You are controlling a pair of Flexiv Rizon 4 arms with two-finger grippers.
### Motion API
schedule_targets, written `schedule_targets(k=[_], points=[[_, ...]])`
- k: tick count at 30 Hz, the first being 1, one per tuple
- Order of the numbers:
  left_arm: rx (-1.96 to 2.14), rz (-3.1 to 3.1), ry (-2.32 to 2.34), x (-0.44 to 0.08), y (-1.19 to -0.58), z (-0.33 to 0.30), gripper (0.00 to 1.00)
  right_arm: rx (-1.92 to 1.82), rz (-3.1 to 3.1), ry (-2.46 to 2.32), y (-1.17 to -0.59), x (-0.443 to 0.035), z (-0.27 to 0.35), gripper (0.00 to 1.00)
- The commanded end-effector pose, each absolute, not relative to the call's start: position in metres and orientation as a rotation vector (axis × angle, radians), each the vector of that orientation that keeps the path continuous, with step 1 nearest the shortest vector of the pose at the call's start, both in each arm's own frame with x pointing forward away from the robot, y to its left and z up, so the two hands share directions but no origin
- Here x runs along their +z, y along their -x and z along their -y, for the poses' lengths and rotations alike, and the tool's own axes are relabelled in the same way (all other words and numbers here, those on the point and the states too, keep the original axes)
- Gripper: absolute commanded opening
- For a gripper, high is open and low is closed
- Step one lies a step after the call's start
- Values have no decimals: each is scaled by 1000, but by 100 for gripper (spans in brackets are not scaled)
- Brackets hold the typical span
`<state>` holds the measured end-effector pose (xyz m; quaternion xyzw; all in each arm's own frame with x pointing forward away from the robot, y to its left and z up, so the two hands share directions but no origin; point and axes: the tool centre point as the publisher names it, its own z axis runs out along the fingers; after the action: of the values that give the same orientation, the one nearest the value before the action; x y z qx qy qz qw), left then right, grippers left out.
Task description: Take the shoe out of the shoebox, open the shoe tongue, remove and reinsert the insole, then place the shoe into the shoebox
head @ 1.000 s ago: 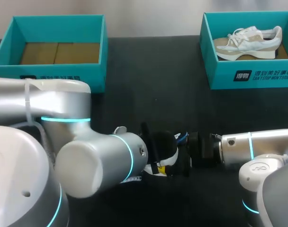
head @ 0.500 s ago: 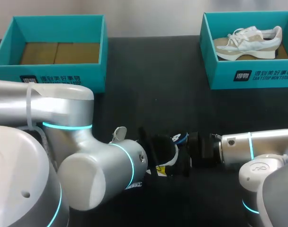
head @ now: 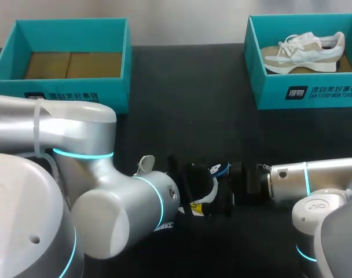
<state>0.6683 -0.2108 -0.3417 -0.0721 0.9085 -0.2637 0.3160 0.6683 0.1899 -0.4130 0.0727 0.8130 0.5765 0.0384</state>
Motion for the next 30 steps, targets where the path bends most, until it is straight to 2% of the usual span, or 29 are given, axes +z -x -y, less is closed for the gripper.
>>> schedule_targets(k=[1, 5, 7, 8, 10, 19, 30], points=[[-700, -2382, 204, -345, -668, 208, 46, 1762, -2499, -224, -668, -412, -191, 0], [-707, -2377, 230, -345, -674, 206, 44, 1762, -2499, -224, -668, -412, -191, 0], [-712, -2378, 240, -346, -675, 204, 38, 1762, -2499, -224, -668, -412, -191, 0], [-716, -2379, 244, -346, -676, 204, 28, 1762, -2499, -224, -668, -412, -191, 0], [-721, -2383, 254, -346, -677, 203, 0, 1762, -2499, -224, -668, -412, -191, 0], [-814, -2434, 271, -330, -681, 206, 0, 1762, -2499, -224, -668, -412, -191, 0], [-831, -2549, 265, -308, -685, 237, 0, 1762, -2499, -224, -668, -412, -191, 0]])
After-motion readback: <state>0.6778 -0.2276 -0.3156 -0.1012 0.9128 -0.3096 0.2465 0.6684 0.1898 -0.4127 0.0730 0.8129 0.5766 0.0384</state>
